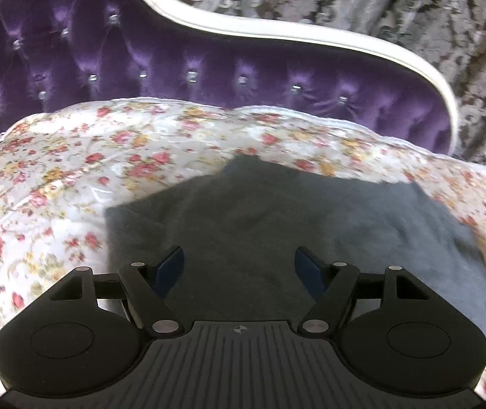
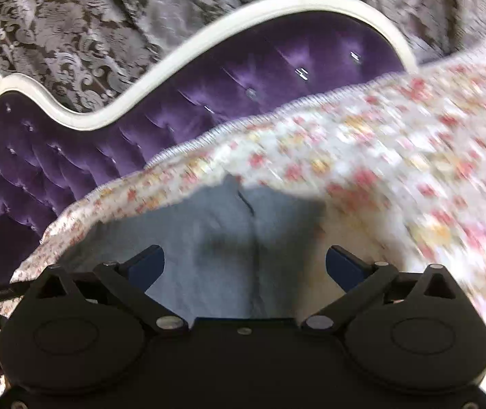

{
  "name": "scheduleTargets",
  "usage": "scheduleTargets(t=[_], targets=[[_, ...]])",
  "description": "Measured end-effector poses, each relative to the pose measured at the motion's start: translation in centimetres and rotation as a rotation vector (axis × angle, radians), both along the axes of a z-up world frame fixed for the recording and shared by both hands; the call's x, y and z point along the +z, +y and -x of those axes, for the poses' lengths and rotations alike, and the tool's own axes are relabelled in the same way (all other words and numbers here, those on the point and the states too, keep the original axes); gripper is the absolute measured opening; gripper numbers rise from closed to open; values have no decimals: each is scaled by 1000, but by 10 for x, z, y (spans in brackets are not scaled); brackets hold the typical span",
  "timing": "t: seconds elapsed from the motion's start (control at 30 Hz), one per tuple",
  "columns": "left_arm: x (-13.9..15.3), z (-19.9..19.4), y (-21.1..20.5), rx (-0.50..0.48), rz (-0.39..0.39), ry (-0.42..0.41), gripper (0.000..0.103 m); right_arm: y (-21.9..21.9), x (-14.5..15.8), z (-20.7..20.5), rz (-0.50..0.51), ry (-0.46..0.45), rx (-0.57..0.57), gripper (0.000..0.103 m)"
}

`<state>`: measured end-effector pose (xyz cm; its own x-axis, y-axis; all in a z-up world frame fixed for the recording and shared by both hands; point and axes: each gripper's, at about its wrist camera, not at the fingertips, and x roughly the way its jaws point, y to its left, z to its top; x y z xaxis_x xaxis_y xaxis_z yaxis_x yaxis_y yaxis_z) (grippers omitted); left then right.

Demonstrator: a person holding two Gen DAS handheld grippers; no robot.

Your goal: Fold small clothes

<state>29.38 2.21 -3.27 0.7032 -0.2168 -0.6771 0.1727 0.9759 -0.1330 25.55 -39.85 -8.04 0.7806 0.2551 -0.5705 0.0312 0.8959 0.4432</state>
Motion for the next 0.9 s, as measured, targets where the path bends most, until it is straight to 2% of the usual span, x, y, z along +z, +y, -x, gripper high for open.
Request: scheduleTargets(t=[0.13, 0.23, 0.33, 0.47, 0.67, 0.77, 0.9], targets=[[0, 16, -16, -35, 24, 43, 71, 0, -16, 13, -87, 63, 8, 102], [-1, 20, -27, -45, 34, 77, 71, 10, -18, 17, -75, 21, 17, 103], [-2, 15, -39, -40, -4, 111, 71, 16, -22, 13, -102, 0, 37, 103], [-1, -1, -56, -21, -56, 144, 71, 25, -26, 9, -57, -19, 65, 103], [1, -23, -75, -43, 7, 102, 71, 35, -26, 8, 62, -4, 130, 103], [-1, -39, -87, -36, 16, 107, 71, 34, -26, 7, 63, 6, 145, 103], [-16, -60, -103, -20, -15, 161, 70, 26, -29, 9, 20, -6, 156, 103]])
